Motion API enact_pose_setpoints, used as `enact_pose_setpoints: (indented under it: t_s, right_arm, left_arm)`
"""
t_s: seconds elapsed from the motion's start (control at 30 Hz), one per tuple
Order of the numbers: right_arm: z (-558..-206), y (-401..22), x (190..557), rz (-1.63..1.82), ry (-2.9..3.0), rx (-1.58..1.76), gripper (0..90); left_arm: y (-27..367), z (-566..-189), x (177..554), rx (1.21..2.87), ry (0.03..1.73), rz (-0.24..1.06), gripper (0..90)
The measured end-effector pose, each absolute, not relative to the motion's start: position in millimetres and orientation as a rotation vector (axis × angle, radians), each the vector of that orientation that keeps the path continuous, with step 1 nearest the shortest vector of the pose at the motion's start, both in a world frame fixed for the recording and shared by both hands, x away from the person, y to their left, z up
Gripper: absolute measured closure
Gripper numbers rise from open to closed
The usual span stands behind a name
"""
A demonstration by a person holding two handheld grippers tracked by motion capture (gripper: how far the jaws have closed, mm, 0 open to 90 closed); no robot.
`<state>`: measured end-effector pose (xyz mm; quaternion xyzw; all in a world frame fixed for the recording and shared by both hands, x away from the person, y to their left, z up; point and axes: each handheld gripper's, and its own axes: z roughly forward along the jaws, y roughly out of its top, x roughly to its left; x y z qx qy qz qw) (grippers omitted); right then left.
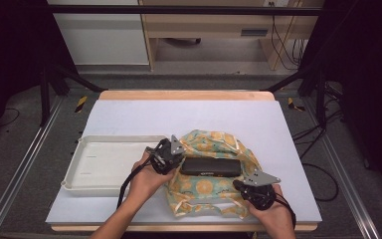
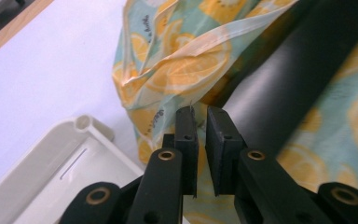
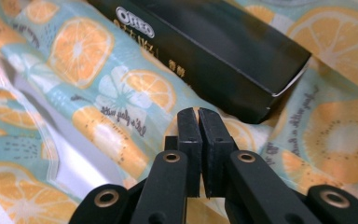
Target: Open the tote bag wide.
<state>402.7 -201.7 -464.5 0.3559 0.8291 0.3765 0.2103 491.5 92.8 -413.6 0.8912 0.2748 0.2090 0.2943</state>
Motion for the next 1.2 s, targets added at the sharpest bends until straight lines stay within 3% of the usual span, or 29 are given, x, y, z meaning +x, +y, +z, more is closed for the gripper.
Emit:
enact_pose_setpoints:
  t_s: [0.43,0.83,1.2]
  right_arm:
    - [-473,-200,405,0.988,2.368,1.017,89.4]
    - [-477,-200,407,0.975,2.391,1.03,89.3]
    - [-431,-215,406,1.125,2.219,0.966,88.6]
  left_arm:
    - [91,-433,526,2.439,0.804,0.498,89.9]
    - [88,-445,539,2.492,0.833,0.425,90.0]
    - [90,-441,539,2.479,0.821,0.431,90.0]
